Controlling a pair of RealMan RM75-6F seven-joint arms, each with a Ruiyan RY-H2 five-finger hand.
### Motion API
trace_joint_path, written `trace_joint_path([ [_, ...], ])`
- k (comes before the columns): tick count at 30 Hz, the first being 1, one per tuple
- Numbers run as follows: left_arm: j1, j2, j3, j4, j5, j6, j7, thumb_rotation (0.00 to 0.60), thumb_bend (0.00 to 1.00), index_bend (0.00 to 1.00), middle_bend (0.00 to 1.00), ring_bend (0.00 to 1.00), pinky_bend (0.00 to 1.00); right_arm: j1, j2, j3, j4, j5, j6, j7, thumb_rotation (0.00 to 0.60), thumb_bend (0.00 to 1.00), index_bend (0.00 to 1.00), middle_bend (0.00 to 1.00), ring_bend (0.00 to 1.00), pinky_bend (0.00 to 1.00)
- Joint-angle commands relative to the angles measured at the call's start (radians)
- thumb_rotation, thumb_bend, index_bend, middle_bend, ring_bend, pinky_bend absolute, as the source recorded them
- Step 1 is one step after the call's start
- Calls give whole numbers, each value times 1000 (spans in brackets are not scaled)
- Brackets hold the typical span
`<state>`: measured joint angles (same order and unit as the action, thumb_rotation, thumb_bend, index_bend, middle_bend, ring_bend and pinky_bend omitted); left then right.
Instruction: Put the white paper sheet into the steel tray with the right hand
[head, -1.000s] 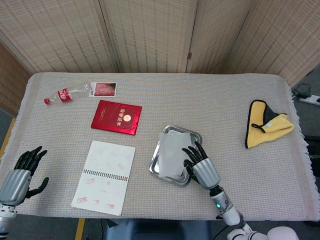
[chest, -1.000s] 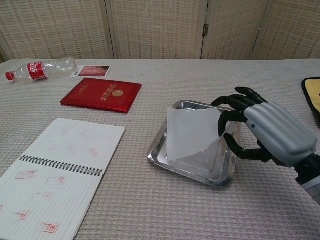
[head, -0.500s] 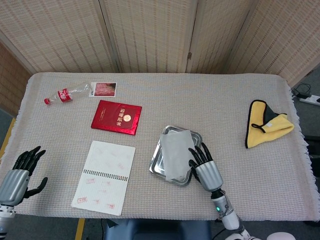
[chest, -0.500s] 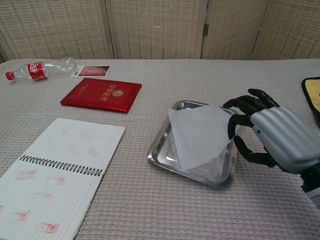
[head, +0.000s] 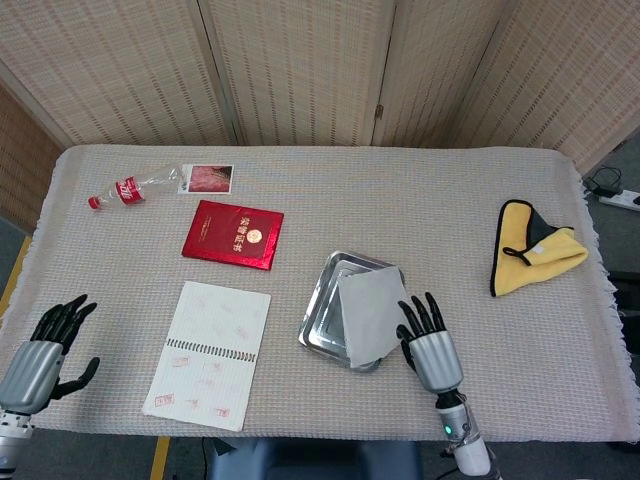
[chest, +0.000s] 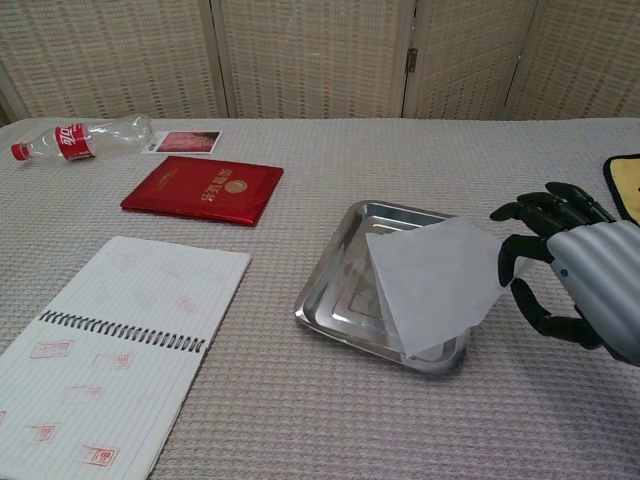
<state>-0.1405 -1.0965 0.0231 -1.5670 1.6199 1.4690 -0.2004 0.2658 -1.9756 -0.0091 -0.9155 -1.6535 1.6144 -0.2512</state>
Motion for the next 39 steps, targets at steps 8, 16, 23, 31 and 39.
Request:
trace_joint_path([
  [8, 5, 15, 2, -7, 9, 15, -21, 600, 475, 0, 0, 0, 0, -17, -39, 5, -10, -10, 7, -97, 600, 598, 664, 226, 87, 0],
  [16, 6, 15, 6, -10, 17, 17, -15, 600, 475, 0, 0, 0, 0, -41, -75, 3, -12, -18, 26, -148, 600, 598, 679, 232, 88, 0],
  [23, 8, 16, 6, -12, 20, 23, -14, 600, 475, 0, 0, 0, 0, -28, -125, 31, 15, -3, -2, -171, 600, 598, 679, 226, 86, 0],
  [31, 7, 16, 6, -10, 20, 23, -18, 600, 475, 0, 0, 0, 0, -16, -157, 33, 47, -1, -31, -166, 600, 597, 645, 204, 73, 0],
  [39, 6, 14, 5, -6, 16, 18, -16, 600, 475, 0, 0, 0, 0, -8, -100, 5, -42, 9, -115, -152, 600, 598, 65, 1, 0, 0],
])
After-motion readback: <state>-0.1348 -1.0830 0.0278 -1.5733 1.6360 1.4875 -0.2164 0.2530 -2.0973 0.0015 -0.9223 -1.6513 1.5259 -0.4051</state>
